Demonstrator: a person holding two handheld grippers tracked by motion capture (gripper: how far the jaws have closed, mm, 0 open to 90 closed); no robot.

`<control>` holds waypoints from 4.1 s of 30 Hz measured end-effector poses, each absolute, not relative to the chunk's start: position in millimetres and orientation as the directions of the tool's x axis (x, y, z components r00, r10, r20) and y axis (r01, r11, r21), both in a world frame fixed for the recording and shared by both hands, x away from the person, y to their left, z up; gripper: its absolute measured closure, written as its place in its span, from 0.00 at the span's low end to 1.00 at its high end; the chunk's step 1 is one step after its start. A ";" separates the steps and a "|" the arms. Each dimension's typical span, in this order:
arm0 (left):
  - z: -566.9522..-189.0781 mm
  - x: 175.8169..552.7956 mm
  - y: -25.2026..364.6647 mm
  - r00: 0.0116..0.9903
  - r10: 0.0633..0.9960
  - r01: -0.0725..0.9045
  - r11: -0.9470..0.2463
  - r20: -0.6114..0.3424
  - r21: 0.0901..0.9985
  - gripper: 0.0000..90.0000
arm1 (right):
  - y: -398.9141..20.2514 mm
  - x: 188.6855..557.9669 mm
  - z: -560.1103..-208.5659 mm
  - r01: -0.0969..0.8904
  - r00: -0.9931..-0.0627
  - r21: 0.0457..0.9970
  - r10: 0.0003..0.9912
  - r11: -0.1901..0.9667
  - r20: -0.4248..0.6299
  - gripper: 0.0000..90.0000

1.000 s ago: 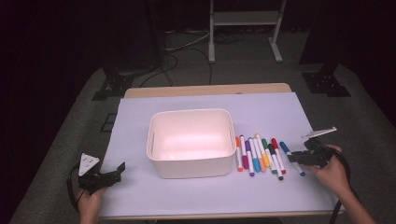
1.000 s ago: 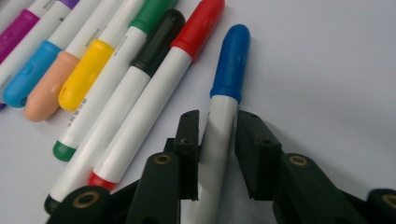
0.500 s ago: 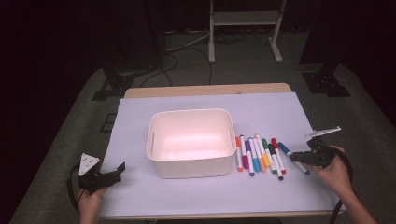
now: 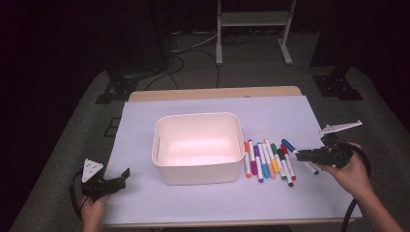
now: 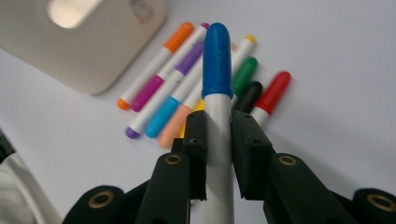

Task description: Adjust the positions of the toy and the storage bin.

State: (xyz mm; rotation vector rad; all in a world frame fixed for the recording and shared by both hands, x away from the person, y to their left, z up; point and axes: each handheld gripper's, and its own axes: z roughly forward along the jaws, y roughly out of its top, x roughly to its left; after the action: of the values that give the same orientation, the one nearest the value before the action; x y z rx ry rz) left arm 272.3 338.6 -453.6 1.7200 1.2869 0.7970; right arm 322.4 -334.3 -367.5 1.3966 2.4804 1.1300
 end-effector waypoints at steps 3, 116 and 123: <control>-453.7 272.3 338.6 0.276 0.961 0.438 -0.134 0.009 0.889 0.00 | -320.4 320.7 -349.4 0.678 -0.622 0.648 0.740 0.346 0.255 0.84; -453.3 273.7 340.9 0.290 0.957 0.450 -0.123 -0.014 0.884 0.00 | -3.7 377.0 -339.0 0.217 -0.971 0.568 0.118 0.794 0.206 0.84; -453.4 273.6 341.0 0.289 0.957 0.448 -0.121 -0.016 0.886 0.00 | 2.0 375.7 -343.0 0.207 -0.973 0.554 0.109 0.806 0.205 0.84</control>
State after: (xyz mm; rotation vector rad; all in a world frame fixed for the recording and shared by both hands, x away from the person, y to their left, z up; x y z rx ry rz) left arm 273.6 341.0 -453.4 1.7160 1.2866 0.7600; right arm 375.7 2.0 -343.0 0.2772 3.1406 0.9941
